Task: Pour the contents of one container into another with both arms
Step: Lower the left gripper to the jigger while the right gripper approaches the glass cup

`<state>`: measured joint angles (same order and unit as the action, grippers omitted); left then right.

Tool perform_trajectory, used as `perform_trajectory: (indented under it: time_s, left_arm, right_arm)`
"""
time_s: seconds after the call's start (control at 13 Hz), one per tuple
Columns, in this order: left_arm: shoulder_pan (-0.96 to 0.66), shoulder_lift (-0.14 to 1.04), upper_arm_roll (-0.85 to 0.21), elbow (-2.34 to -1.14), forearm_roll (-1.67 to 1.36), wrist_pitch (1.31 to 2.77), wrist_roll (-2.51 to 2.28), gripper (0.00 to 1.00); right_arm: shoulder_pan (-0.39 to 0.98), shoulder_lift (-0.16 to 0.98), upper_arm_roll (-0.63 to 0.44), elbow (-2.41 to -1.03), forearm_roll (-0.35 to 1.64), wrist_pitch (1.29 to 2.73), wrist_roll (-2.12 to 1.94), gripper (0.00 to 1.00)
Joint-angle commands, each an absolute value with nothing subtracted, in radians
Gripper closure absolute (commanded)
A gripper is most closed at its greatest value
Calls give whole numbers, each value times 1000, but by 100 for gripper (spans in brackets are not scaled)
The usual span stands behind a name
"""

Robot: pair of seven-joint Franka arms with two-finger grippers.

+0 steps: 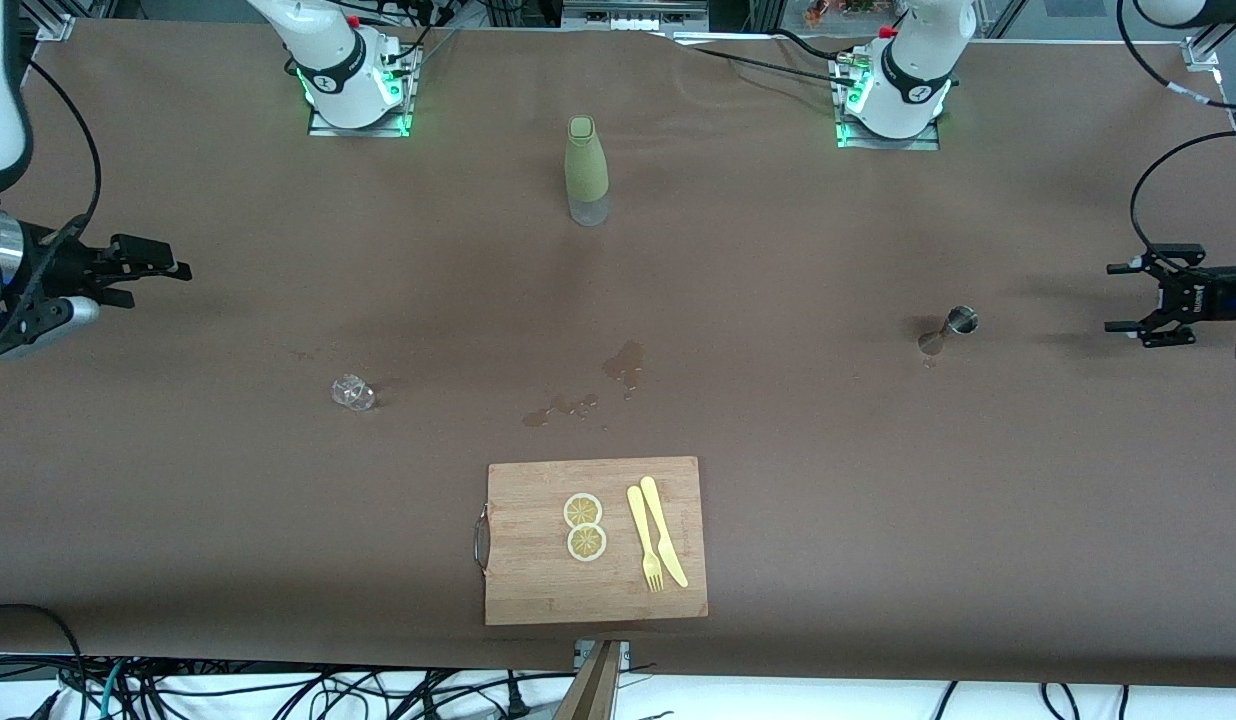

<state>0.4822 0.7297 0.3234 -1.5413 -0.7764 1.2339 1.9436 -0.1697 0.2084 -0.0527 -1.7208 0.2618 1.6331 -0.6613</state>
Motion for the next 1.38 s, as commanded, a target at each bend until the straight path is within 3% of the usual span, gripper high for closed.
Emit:
perform_trajectory:
  time_s: [0.0, 0.46, 0.85, 1.08, 1.31]
  left_arm:
    - [503, 823, 331, -1523, -876, 1172, 2165, 0]
    - [506, 998, 287, -1519, -1027, 1157, 2606, 0]
    - [468, 1075, 229, -1516, -1112, 1158, 2735, 0]
    - [448, 1081, 206, -1509, -1117, 1163, 2757, 0]
    - [437, 1098, 167, -1508, -1115, 1175, 2758, 0]
  right_arm:
    - [-228, 282, -48, -1704, 375, 1631, -873, 0]
    - [-291, 467, -48, -1677, 586, 1635, -1496, 0]
    - [-301, 742, -35, -1491, 754, 1618, -1900, 0]
    - [-298, 842, -23, -1442, 891, 1617, -2112, 0]
    - [-301, 978, 20, -1327, 907, 1586, -2245, 0]
